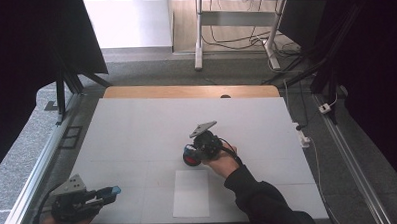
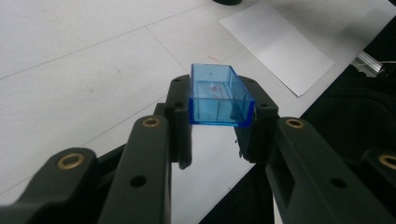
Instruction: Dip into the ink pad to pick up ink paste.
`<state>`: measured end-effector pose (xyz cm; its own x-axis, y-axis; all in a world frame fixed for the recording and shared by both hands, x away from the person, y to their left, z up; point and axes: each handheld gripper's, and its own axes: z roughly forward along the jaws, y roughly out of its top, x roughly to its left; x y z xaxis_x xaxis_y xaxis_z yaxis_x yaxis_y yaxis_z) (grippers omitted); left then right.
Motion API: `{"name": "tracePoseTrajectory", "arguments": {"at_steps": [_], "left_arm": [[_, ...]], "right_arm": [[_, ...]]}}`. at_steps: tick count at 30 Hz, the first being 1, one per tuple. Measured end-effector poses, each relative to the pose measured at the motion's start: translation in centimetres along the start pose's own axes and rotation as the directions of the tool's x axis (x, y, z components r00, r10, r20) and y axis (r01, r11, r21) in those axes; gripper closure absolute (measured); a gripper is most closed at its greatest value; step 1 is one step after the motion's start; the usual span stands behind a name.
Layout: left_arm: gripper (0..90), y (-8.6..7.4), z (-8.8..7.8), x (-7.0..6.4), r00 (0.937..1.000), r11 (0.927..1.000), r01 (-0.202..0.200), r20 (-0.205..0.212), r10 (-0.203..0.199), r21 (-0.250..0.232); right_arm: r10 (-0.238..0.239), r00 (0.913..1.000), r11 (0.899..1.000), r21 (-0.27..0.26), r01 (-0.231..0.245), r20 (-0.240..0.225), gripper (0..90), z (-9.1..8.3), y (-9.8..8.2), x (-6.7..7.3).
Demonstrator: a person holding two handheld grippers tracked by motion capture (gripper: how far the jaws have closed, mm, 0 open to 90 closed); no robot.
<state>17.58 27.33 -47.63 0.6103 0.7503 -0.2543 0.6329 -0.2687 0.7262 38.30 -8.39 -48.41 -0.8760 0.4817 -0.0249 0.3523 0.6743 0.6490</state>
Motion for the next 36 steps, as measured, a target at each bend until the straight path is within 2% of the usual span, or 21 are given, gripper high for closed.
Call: {"name": "tracePoseTrajectory", "arguments": {"at_steps": [6,12,15,19,24,26,36], "left_arm": [[68.7,0.0,0.0,0.0,1.0000,1.0000,0.001,0.002,-0.001,0.001],[68.7,0.0,0.0,0.0,1.0000,1.0000,0.001,0.002,-0.001,0.002],[68.7,0.0,0.0,0.0,1.0000,1.0000,0.001,0.002,-0.001,0.002],[68.7,0.0,0.0,0.0,1.0000,1.0000,0.000,0.002,0.000,0.003],[68.7,0.0,0.0,0.0,1.0000,1.0000,-0.004,0.002,0.003,0.004],[68.7,0.0,0.0,0.0,1.0000,1.0000,-0.004,0.002,0.004,0.004],[68.7,0.0,0.0,0.0,1.0000,1.0000,0.002,0.001,-0.002,-0.001]], "right_arm": [[0.076,0.9956,0.997,-0.019,-0.077,-0.054,71.2,0.0,-0.4,-1.0],[0.146,0.9841,0.988,-0.032,-0.149,-0.102,71.2,0.0,-0.7,-1.9],[0.123,0.9887,0.992,-0.030,-0.126,-0.086,71.2,0.0,-0.6,-1.6],[0.057,0.9978,0.998,-0.016,-0.058,-0.034,71.2,0.0,-0.3,-0.7],[-0.007,0.9997,1.000,-0.002,0.007,0.023,71.2,0.1,-0.1,0.4],[-0.027,0.9991,1.000,0.003,0.027,0.032,71.2,0.0,0.0,0.5],[0.056,0.9980,0.998,-0.033,-0.057,-0.029,70.9,-0.1,-0.5,-0.6]]}}
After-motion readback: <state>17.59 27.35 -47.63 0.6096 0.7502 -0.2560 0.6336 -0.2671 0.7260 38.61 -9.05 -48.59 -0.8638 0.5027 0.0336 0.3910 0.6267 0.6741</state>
